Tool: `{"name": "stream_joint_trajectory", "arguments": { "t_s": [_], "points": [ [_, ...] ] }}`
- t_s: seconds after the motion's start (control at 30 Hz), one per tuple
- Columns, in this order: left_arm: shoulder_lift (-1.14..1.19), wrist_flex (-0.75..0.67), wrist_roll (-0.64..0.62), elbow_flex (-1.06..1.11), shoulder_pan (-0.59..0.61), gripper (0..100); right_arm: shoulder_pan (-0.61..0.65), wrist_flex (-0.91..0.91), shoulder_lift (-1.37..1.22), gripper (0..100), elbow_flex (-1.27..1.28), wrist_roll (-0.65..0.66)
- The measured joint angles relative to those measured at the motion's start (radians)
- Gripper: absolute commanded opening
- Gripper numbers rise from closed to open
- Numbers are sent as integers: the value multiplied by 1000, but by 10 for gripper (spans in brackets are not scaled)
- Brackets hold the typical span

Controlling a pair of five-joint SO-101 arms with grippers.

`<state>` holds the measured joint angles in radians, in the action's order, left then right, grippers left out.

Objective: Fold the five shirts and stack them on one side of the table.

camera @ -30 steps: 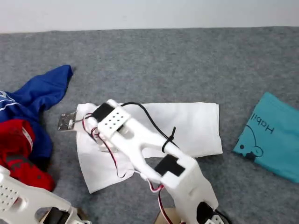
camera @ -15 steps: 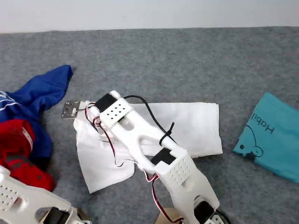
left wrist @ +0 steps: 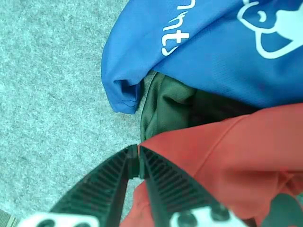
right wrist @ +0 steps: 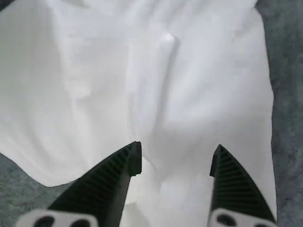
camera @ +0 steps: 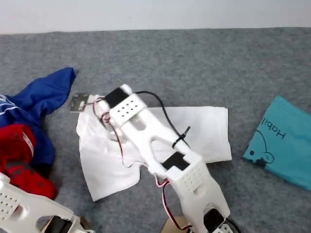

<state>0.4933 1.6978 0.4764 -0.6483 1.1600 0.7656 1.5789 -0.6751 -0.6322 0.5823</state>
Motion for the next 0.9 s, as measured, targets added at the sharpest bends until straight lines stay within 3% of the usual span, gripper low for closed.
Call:
{"name": "stream_joint_trajectory", "arguments": {
  "t_s": [0.23,0.37,0.53,0.7,0.9],
  "points": [
    [0,0,0,0,-9,8,2,123,0,143,0,-3],
    [0,0,0,0,-25,8,34,133,0,136,0,-5],
    [0,0,0,0,-35,8,29,51,-14,136,0,-5],
    [0,0,0,0,-35,8,-80,-75,-92,136,0,-5],
    [0,0,0,0,-35,8,-141,-104,-117,136,0,-5]
  ]
}}
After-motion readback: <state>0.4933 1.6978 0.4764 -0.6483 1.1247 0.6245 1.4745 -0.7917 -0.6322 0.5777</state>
